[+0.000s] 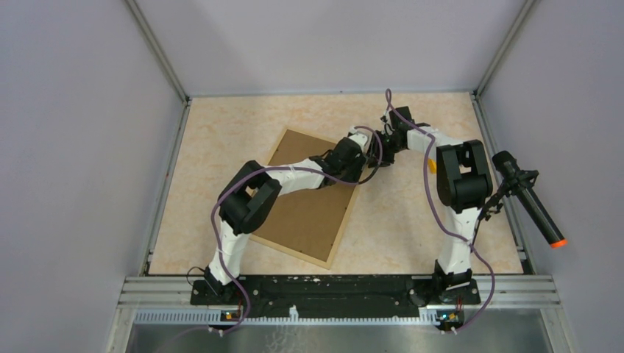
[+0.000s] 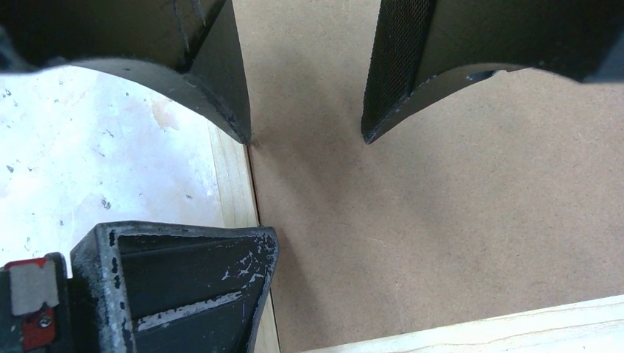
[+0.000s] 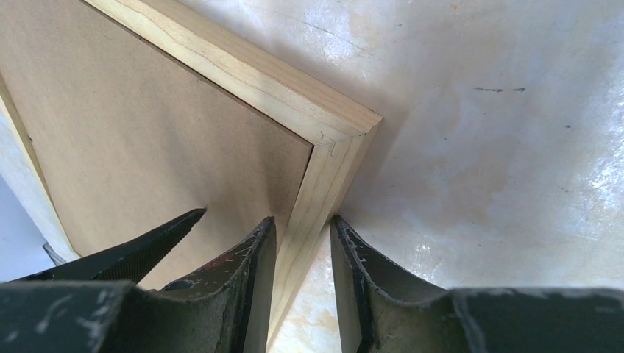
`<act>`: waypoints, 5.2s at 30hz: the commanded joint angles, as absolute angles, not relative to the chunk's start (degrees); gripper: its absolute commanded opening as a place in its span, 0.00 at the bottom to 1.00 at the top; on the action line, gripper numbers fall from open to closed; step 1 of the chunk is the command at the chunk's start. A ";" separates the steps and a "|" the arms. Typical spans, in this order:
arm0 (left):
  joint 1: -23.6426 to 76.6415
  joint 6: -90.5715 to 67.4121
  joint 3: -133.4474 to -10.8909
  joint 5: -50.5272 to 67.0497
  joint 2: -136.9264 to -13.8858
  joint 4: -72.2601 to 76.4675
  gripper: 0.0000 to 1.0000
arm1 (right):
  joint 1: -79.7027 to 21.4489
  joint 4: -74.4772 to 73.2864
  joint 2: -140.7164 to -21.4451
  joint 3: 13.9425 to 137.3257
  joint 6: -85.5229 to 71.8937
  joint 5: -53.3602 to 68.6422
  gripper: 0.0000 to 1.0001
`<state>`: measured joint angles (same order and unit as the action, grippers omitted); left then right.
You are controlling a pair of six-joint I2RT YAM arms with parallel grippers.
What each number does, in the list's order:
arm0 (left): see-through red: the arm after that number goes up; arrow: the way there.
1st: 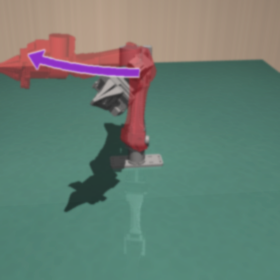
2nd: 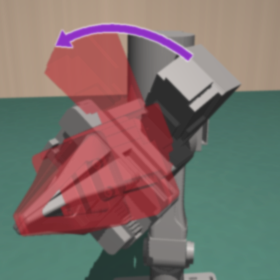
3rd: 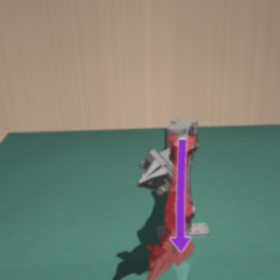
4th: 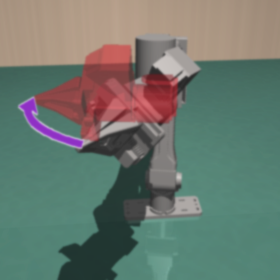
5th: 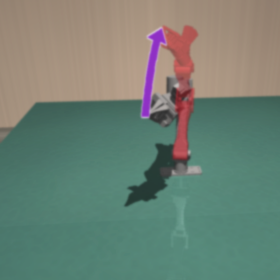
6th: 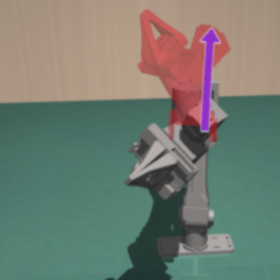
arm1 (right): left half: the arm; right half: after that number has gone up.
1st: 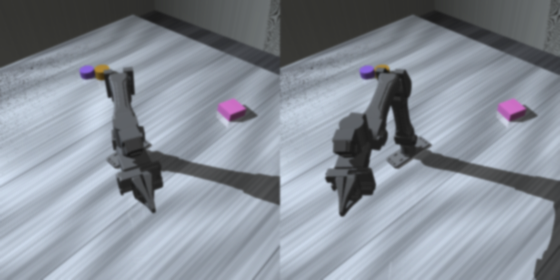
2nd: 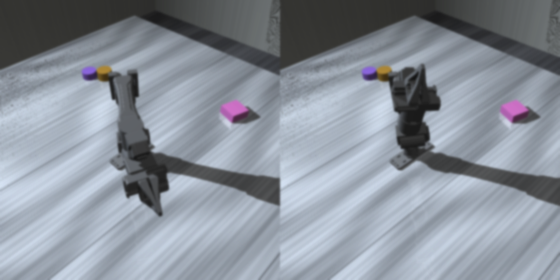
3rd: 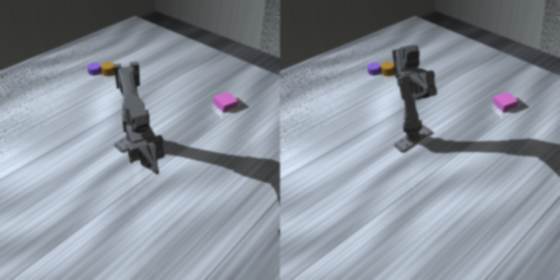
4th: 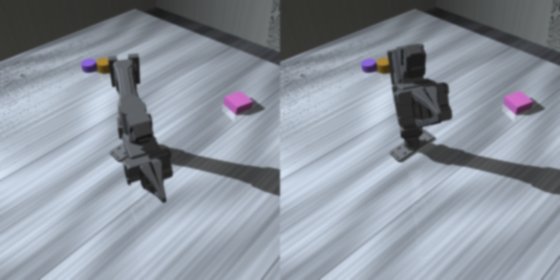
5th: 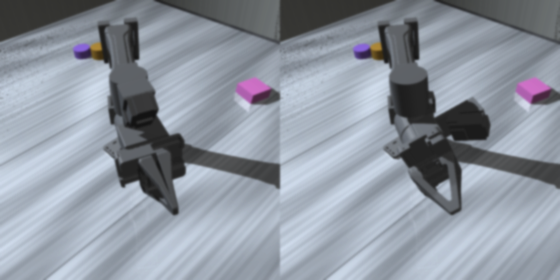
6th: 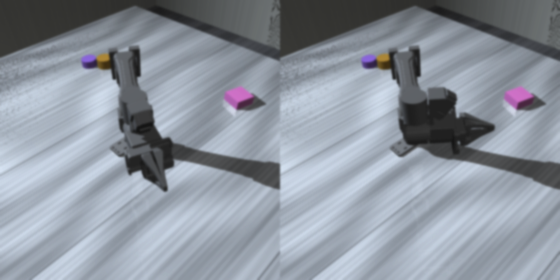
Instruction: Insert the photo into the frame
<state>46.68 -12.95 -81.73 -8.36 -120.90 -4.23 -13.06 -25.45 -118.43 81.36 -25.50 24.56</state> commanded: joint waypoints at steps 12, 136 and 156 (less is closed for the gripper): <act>45.78 -16.25 -79.46 1.00 -130.53 -22.62 0.63 | -14.58 -27.78 -121.64 78.76 -23.86 23.03 0.33; 32.77 -30.03 -55.81 20.75 -114.96 -5.98 0.67 | -30.89 -15.49 -122.23 61.79 -47.44 -0.19 0.28; 26.91 -43.09 -64.81 38.68 -111.96 0.79 0.56 | -24.61 -48.54 -118.99 90.28 -23.17 8.49 0.38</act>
